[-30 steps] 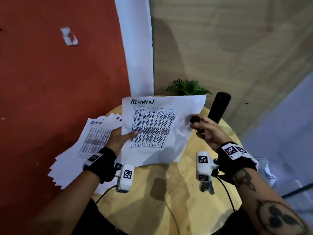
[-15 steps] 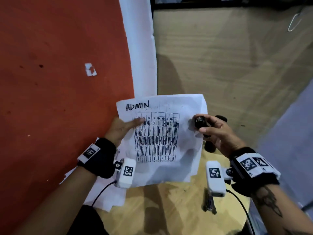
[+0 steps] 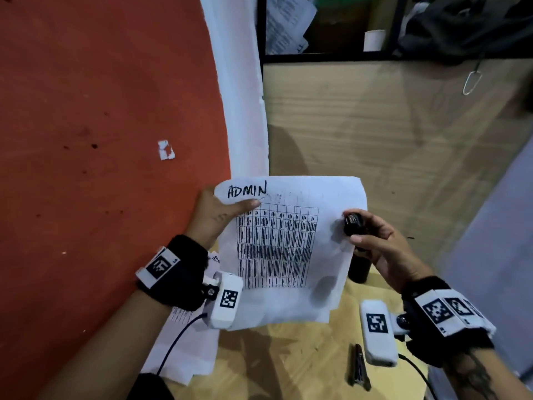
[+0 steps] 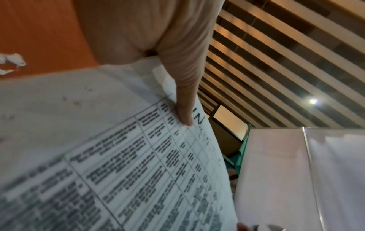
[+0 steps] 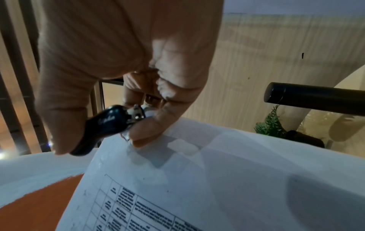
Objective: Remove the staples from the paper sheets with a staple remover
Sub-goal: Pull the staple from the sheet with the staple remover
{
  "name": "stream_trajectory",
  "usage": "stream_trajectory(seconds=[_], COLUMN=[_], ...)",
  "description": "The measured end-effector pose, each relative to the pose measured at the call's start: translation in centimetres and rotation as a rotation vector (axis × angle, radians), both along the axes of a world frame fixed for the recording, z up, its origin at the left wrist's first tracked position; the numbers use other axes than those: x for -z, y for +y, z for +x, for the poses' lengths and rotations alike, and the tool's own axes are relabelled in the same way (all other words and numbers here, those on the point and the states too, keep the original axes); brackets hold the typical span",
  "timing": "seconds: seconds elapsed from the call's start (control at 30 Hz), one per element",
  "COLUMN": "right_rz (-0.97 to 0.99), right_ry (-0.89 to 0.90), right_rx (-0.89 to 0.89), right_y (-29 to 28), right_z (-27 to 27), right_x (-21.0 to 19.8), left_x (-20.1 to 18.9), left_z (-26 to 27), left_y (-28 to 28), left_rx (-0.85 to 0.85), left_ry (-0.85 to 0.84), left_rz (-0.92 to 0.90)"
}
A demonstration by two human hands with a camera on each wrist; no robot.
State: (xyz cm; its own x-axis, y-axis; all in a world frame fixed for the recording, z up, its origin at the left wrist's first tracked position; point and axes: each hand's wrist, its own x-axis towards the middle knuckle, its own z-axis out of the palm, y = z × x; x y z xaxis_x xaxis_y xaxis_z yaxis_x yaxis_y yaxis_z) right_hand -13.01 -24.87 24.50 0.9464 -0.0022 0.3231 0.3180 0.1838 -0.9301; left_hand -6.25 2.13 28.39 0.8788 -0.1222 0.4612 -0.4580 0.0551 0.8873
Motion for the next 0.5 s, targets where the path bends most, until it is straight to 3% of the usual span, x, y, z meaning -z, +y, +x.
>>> stream_trajectory(seconds=[0.23, 0.5], right_rz=[-0.004, 0.003], right_ry=[0.023, 0.000], right_rx=[0.018, 0.092], right_y=[0.4, 0.7], right_z=[-0.6, -0.7], right_x=[0.7, 0.0], left_x=[-0.6, -1.1], left_z=[-1.2, -0.7], left_y=[-0.9, -1.5], left_rx=[0.058, -0.011], left_ry=[-0.031, -0.054], left_rz=[-0.021, -0.077])
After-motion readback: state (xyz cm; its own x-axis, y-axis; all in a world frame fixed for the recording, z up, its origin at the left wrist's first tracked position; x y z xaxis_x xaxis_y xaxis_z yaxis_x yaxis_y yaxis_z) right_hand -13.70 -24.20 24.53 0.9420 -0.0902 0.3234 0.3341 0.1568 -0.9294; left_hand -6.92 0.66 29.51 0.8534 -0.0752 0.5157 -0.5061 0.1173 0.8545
